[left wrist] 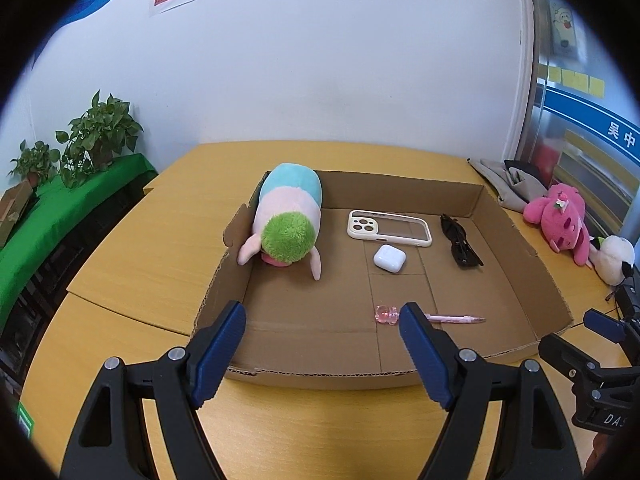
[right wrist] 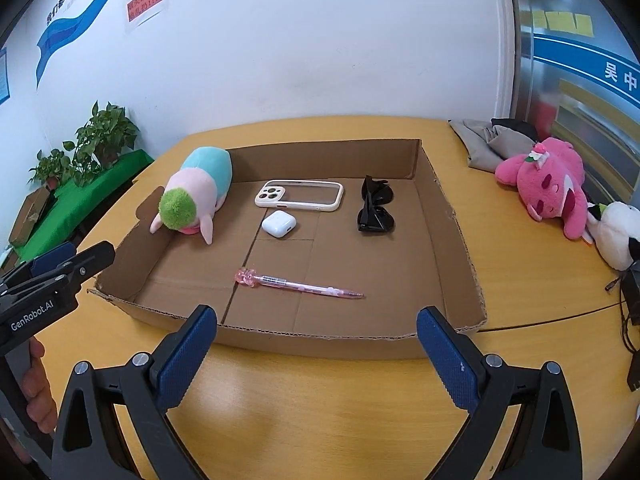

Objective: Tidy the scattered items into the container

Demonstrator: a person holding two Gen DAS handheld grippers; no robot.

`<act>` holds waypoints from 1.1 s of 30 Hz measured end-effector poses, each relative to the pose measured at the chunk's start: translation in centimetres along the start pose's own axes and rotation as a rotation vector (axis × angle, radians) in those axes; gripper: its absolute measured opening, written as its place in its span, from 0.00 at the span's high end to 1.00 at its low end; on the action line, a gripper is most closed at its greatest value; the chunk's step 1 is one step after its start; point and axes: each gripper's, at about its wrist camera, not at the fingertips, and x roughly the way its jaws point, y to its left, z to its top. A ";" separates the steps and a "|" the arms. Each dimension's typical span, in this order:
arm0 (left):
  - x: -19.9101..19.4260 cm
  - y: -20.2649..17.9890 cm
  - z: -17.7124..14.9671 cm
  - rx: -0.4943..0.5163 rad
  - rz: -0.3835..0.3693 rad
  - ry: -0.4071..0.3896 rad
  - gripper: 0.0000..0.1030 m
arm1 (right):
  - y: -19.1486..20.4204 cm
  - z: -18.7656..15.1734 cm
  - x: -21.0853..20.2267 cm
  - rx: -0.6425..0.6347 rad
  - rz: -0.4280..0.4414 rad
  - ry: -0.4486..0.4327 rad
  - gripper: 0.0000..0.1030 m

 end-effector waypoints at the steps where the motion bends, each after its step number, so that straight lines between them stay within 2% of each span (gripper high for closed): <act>1: 0.1 0.0 0.0 0.000 0.003 0.002 0.23 | 0.1 0.0 0.1 -0.003 0.002 0.003 0.01; 5: 0.2 -0.2 -0.1 0.007 0.006 0.009 0.23 | 0.2 -0.2 0.3 -0.013 -0.001 0.007 0.01; 10: 0.6 -0.5 -0.5 0.007 0.044 0.010 0.23 | 0.3 -0.1 0.2 -0.028 -0.011 0.003 0.01; 15: 0.8 -0.8 -0.6 0.001 0.021 0.013 0.23 | 0.0 -0.4 0.4 -0.024 -0.014 0.010 0.01; 20: 1.1 -1.2 -0.7 0.021 0.039 0.017 0.23 | -0.5 -0.5 0.7 -0.016 -0.017 0.015 0.01; 27: 1.7 -1.6 -1.0 0.020 0.002 0.059 0.23 | -0.7 -0.7 0.9 -0.017 -0.017 0.014 0.01; 33: 1.6 -2.3 -1.5 0.047 -0.018 0.065 0.23 | -0.8 -0.8 1.1 -0.010 -0.021 0.022 0.01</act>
